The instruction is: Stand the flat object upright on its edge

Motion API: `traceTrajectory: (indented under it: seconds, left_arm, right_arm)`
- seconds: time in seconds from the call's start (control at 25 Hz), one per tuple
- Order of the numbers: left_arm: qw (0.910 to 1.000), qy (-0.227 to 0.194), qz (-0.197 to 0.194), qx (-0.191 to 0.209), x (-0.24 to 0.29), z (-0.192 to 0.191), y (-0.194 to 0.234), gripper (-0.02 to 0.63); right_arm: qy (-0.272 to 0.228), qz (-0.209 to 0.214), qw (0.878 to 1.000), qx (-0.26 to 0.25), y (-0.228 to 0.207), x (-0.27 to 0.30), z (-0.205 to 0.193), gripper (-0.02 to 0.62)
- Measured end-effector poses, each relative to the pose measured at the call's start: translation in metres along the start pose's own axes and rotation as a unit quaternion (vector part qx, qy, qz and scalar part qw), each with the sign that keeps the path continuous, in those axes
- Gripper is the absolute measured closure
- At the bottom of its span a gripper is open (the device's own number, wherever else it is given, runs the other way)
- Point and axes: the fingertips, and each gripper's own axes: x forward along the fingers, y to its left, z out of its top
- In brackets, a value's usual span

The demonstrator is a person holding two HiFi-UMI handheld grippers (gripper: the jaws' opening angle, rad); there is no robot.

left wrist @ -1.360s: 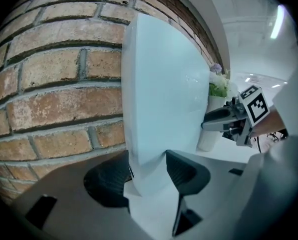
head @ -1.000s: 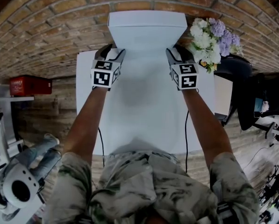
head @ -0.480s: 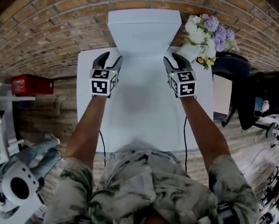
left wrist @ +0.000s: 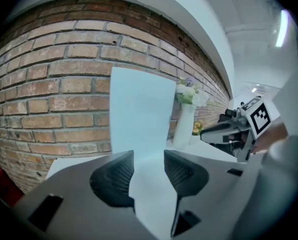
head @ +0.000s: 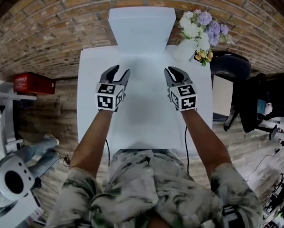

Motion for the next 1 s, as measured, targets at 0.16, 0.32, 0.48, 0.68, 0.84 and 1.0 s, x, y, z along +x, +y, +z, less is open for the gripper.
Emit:
traceTrajectory:
  seconds: [0.16,0.32,0.48,0.68,0.84,1.0]
  left_arm:
    - [0.9996,-0.003,-0.024,-0.012,-0.028,-0.013,-0.046,0.454]
    - [0.9989,-0.003,-0.043,-0.02,-0.062,-0.03,-0.093,0.526]
    - [0.9982,-0.002,-0.052,-0.028,-0.098,-0.045,-0.134,0.553]
    - [0.9971,0.017,-0.07,-0.023,-0.145,-0.069,-0.186,0.577]
    - [0.9954,0.032,-0.086,-0.029,-0.182,-0.084,-0.215,0.581]
    - [0.9933,0.042,-0.1,-0.039,-0.213,-0.097,-0.233,0.581]
  right_arm:
    - [0.001,0.02,1.0,0.001,0.02,-0.036,-0.012,0.54]
    - [0.001,0.047,0.999,-0.002,0.046,-0.078,-0.028,0.558]
    - [0.007,0.074,0.997,-0.001,0.069,-0.121,-0.049,0.569]
    - [0.011,0.112,0.994,0.0,0.093,-0.177,-0.074,0.572]
    - [0.019,0.132,0.991,0.003,0.108,-0.216,-0.092,0.574]
    - [0.029,0.148,0.989,-0.006,0.131,-0.252,-0.109,0.574]
